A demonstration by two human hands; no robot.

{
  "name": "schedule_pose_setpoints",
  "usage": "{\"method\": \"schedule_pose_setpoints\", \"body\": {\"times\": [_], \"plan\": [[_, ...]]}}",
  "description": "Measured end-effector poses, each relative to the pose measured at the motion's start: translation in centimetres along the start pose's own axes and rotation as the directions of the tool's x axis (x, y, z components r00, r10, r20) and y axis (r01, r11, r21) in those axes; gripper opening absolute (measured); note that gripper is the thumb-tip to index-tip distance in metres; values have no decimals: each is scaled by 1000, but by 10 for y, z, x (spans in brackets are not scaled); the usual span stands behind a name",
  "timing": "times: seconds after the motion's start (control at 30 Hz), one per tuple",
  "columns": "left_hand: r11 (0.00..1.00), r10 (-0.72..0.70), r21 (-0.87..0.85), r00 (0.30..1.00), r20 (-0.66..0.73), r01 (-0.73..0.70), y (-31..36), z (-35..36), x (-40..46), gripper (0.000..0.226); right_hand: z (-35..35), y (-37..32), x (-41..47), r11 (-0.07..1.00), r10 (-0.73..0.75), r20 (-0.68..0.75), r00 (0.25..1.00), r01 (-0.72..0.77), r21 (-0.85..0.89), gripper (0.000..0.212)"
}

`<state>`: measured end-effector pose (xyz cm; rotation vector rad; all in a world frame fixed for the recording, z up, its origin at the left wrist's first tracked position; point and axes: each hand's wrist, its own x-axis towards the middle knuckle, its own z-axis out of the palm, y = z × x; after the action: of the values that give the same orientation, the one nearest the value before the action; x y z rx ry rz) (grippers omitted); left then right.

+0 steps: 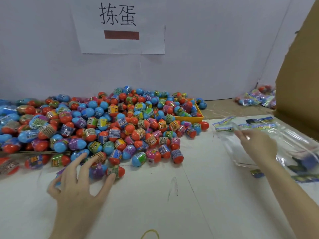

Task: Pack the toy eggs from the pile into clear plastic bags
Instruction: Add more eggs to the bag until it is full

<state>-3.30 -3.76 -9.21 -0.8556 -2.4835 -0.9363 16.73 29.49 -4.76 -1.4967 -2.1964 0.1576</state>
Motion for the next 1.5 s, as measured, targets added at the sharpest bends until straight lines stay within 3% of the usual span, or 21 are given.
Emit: {"method": "schedule_pose_setpoints", "body": {"times": [0.1, 0.2, 0.27, 0.37, 0.43, 0.53, 0.63, 0.67, 0.73, 0.8, 0.87, 0.9, 0.97, 1.03, 1.1, 1.23, 1.37, 1.5], "plan": [[989, 102, -94, 990, -102, -111, 8, -7, 2, 73, -26, -17, 0, 932, -35, -60, 998, 54, 357, 27], [954, 152, -233, 973, -173, -190, 23, -16, 3, 61, -55, -44, -9, 669, -119, 73, 990, 25, 743, 19], [909, 183, -338, 961, -206, -245, 42, -25, 7, 40, -69, -65, -17, 572, -230, 223, 947, -54, 818, 21], [841, 210, -473, 964, -162, -263, 75, -37, 18, 30, -76, -89, -26, 541, -389, 352, 852, -98, 835, 34], [812, 225, -530, 969, -102, -244, 94, -40, 25, 36, -76, -101, -34, 497, -509, 411, 756, -131, 858, 38], [808, 250, -561, 967, 51, -179, 111, -45, 35, 65, -72, -116, -52, 440, -706, 495, 506, -234, 867, 33], [839, 472, -362, 874, 112, -407, 111, -49, 46, 80, -65, -126, -69, 509, -785, 557, 271, -229, 830, 30], [829, 525, -303, 841, 134, -469, 108, -50, 49, 77, -63, -127, -73, 531, -785, 577, 227, -235, 814, 31], [851, 488, -349, 838, 246, -392, 101, -54, 52, 55, -62, -130, -80, 537, -786, 592, 178, -278, 797, 32], [859, 372, -481, 860, 350, -176, 92, -55, 51, 35, -60, -135, -83, 534, -753, 620, 222, -345, 772, 54], [837, 208, -546, 912, 354, 21, 82, -55, 47, 37, -58, -136, -84, 553, -676, 688, 262, -436, 710, 91], [809, 120, -576, 926, 358, 118, 75, -54, 45, 38, -56, -136, -85, 540, -664, 687, 295, -445, 714, 94], [702, -21, -638, 905, 424, 315, 64, -54, 40, 36, -52, -134, -86, 506, -700, 603, 382, -330, 797, 80], [627, -74, -646, 858, 508, 436, 57, -56, 35, 32, -50, -133, -90, 497, -726, 532, 437, -202, 844, 45], [631, -57, -622, 828, 558, 463, 53, -58, 31, 31, -47, -134, -92, 507, -718, 520, 463, -166, 846, 29], [746, -6, -564, 850, 527, 355, 48, -59, 24, 52, -46, -143, -95, 557, -707, 553, 441, -136, 819, 36], [596, 12, -695, 861, 509, 402, 53, -60, 26, 27, -46, -151, -101, 567, -707, 575, 412, -156, 809, 26], [520, -10, -743, 873, 488, 421, 54, -60, 25, 20, -49, -156, -106, 550, -703, 555, 445, -156, 821, 18]]}}
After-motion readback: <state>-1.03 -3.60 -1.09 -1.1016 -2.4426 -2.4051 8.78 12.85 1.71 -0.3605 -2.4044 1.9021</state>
